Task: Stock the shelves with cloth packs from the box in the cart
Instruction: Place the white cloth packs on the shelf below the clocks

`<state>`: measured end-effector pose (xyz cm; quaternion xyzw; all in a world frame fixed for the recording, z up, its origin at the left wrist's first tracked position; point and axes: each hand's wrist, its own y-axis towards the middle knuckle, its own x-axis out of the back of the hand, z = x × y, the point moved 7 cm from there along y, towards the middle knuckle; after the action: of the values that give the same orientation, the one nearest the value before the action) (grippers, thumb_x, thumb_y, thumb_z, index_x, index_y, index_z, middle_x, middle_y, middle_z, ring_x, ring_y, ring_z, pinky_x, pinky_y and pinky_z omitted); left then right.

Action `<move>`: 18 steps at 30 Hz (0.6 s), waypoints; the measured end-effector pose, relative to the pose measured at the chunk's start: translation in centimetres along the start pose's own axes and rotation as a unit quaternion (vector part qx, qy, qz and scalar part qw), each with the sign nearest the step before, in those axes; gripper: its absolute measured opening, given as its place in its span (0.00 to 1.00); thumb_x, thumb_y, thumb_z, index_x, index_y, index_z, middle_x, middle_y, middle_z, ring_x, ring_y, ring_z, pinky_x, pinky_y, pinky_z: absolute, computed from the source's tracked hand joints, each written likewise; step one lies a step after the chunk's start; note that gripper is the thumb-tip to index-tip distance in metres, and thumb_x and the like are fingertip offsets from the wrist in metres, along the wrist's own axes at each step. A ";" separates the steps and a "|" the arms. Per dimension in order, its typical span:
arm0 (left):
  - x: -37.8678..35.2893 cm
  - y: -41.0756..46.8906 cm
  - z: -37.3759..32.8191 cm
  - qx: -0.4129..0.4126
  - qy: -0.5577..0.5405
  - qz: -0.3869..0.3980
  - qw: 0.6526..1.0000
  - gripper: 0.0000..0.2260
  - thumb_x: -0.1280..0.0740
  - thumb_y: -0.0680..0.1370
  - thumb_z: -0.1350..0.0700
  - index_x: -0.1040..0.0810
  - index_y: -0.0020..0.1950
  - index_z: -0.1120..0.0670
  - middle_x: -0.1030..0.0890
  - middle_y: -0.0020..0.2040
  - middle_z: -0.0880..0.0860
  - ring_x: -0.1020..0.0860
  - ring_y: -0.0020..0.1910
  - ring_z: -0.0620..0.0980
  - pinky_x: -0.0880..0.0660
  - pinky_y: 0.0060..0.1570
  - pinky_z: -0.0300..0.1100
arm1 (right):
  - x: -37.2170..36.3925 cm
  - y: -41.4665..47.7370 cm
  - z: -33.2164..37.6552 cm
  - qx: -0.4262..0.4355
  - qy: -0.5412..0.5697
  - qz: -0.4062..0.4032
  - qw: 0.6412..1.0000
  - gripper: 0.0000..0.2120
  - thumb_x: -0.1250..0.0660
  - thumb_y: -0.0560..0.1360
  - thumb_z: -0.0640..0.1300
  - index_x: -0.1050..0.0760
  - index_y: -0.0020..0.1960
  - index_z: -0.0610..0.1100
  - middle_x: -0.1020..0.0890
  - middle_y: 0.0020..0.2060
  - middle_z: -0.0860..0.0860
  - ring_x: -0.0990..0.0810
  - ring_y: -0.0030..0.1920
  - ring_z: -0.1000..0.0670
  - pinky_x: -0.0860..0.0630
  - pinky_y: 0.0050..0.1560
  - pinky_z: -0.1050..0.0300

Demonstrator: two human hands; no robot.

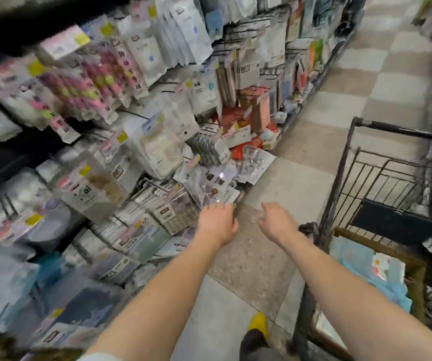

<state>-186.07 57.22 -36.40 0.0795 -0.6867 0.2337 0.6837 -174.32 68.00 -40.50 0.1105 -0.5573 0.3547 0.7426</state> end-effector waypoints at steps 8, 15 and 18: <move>3.7 14.2 -3.9 -0.096 0.020 0.003 0.995 0.17 0.40 0.81 0.46 0.27 0.65 0.55 0.20 0.62 0.57 0.22 0.61 0.60 0.27 0.58 0.52 | 4.7 8.3 -8.0 -0.090 0.009 -0.036 0.995 0.17 0.38 0.78 0.44 0.27 0.65 0.42 0.22 0.60 0.43 0.24 0.62 0.41 0.26 0.60 0.49; 2.9 23.0 -14.1 -0.266 0.023 0.015 0.964 0.18 0.42 0.82 0.46 0.29 0.69 0.54 0.22 0.64 0.57 0.24 0.63 0.60 0.31 0.61 0.52 | 6.7 8.0 -17.7 -0.264 0.069 -0.113 0.955 0.14 0.36 0.78 0.49 0.23 0.61 0.47 0.19 0.56 0.46 0.19 0.56 0.43 0.20 0.56 0.46; 2.5 24.1 -19.5 -0.357 0.025 0.039 0.933 0.19 0.42 0.83 0.46 0.28 0.70 0.54 0.22 0.66 0.58 0.26 0.65 0.61 0.33 0.65 0.54 | 7.3 5.1 -21.2 -0.361 0.084 -0.132 0.920 0.17 0.35 0.78 0.48 0.22 0.65 0.45 0.18 0.60 0.46 0.21 0.64 0.43 0.24 0.64 0.48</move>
<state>-178.92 87.30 -39.95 -0.2025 -0.7100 0.0012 0.6745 -160.83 86.54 -42.63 -0.1227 -0.5636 0.0367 0.8161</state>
